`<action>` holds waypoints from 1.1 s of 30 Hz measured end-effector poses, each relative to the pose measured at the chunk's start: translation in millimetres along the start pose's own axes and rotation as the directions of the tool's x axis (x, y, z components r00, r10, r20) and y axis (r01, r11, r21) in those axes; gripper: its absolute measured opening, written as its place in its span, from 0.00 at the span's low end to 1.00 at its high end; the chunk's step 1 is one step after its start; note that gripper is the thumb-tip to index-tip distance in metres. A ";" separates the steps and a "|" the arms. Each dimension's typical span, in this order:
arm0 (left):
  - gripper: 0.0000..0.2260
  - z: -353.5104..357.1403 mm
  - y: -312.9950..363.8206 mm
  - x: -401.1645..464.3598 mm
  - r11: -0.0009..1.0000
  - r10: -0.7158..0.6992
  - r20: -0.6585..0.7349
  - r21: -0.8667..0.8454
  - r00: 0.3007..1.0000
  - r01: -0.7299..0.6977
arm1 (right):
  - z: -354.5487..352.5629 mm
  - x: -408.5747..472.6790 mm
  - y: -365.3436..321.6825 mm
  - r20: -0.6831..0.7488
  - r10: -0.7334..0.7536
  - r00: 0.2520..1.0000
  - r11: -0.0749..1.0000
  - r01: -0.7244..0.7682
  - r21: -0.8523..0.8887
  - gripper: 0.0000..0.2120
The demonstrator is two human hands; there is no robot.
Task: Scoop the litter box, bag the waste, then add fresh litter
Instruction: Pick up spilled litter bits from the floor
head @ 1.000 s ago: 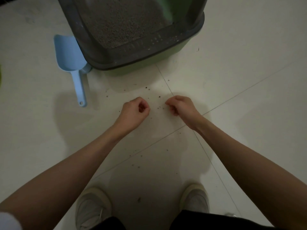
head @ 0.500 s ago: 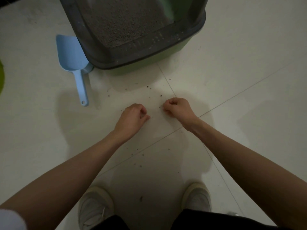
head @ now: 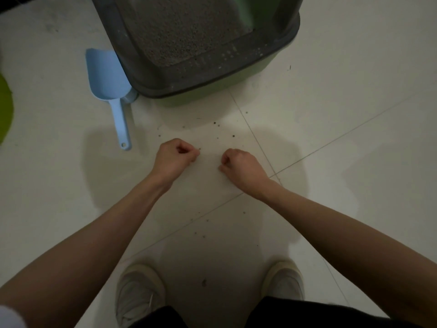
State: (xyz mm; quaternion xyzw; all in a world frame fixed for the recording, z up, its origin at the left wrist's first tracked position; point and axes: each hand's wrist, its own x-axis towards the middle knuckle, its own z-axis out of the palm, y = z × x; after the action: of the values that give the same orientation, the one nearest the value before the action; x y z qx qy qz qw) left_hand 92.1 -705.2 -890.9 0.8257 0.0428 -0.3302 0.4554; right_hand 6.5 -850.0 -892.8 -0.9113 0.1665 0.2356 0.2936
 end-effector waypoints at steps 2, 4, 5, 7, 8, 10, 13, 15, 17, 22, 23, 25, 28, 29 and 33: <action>0.06 -1.6 2.7 0.4 0.996 -0.033 0.022 -0.086 0.999 0.035 | 0.5 1.4 -1.1 -0.022 -0.017 1.000 0.999 0.017 -0.031 0.09; 0.05 1.3 9.3 2.1 0.991 -0.036 0.047 -0.127 0.998 0.042 | 1.5 1.7 -2.7 -0.024 -0.040 0.999 0.997 0.038 -0.067 0.10; 0.05 3.5 13.6 3.8 0.990 -0.042 0.050 -0.133 0.998 0.048 | 2.2 1.5 -2.7 -0.027 -0.048 0.998 0.997 0.047 -0.061 0.10; 0.09 9.0 21.8 9.1 0.993 -0.053 0.039 -0.101 0.998 0.057 | 0.5 2.3 -1.5 -0.067 0.014 0.998 0.997 -0.009 0.077 0.09; 0.11 11.9 25.2 11.9 0.997 -0.048 0.031 -0.059 0.998 0.050 | -3.0 3.1 -1.3 -0.085 0.113 0.990 0.965 -0.089 0.247 0.06; 0.10 18.8 30.4 15.4 0.996 0.013 0.013 0.083 1.000 -0.014 | -14.2 4.2 -0.2 -0.021 0.312 0.950 0.689 -0.211 0.693 0.07; 0.06 30.7 31.7 18.4 0.935 0.186 0.002 0.307 0.983 -0.177 | -34.5 6.8 3.5 0.164 0.324 0.932 0.081 -0.200 0.976 0.12; 0.08 38.0 28.8 21.6 0.872 0.289 0.027 0.404 0.957 -0.275 | -44.1 10.9 6.2 0.219 0.288 0.932 -0.032 -0.219 0.975 0.13; 0.09 42.5 25.7 25.9 0.828 0.326 0.051 0.466 0.944 -0.311 | -46.6 17.7 7.0 0.176 0.317 0.932 0.105 -0.219 0.970 0.12; 0.07 43.8 22.6 33.0 0.819 0.303 0.046 0.497 0.952 -0.285 | -41.4 32.5 14.7 -0.142 0.295 0.945 0.873 -0.206 0.443 0.07; 0.07 43.1 22.1 33.4 0.812 0.307 0.052 0.506 0.950 -0.290 | -40.2 34.2 16.2 -0.159 0.247 0.956 0.919 -0.179 0.352 0.09; 0.07 41.7 21.4 33.3 0.797 0.316 0.063 0.523 0.947 -0.301 | -36.1 38.2 17.1 -0.162 0.182 0.970 0.958 -0.138 0.251 0.10; 0.07 40.5 21.9 31.6 0.769 0.349 0.074 0.547 0.934 -0.331 | -29.9 42.9 16.7 -0.185 0.153 0.971 0.976 -0.119 0.184 0.09; 0.07 39.9 21.8 31.5 0.766 0.362 0.071 0.546 0.929 -0.340 | -29.5 43.0 16.8 -0.193 0.145 0.970 0.979 -0.113 0.168 0.08; 0.10 35.0 21.9 33.8 0.834 0.369 -0.008 0.444 0.930 -0.327 | -32.1 41.7 17.1 -0.201 0.133 0.971 0.967 -0.082 0.241 0.07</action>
State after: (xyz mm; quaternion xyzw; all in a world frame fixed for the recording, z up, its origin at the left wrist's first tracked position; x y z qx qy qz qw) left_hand 108.8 -753.0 -907.6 0.9145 -0.1616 -0.2042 0.3096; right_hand 44.4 -889.8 -899.5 -0.8807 0.2730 0.1303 0.3645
